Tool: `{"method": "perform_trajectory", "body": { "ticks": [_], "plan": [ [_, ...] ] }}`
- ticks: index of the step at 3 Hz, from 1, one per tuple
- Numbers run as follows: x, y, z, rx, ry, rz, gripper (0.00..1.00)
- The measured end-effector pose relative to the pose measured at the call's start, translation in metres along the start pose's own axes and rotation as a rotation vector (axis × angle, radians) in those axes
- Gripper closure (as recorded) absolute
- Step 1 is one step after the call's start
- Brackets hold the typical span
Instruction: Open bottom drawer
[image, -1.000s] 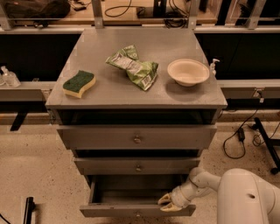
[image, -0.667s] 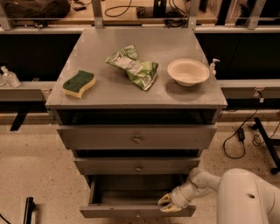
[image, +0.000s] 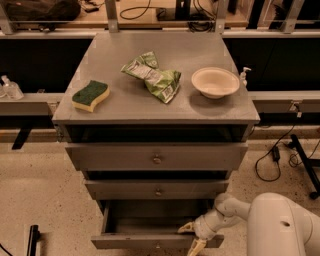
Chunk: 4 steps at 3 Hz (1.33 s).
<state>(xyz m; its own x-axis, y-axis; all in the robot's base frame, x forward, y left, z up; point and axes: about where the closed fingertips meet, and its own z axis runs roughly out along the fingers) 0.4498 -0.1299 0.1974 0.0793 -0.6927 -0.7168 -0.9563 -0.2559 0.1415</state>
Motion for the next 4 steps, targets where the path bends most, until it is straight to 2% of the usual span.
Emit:
{"method": "perform_trajectory", "body": {
  "ticks": [1,2,4],
  "plan": [
    [0.0,0.001,0.001,-0.002,-0.001,0.0,0.0],
    [0.0,0.001,0.001,-0.002,-0.002,0.0,0.0],
    [0.002,0.027,0.016,-0.02,-0.001,0.104,0.0]
  ]
}}
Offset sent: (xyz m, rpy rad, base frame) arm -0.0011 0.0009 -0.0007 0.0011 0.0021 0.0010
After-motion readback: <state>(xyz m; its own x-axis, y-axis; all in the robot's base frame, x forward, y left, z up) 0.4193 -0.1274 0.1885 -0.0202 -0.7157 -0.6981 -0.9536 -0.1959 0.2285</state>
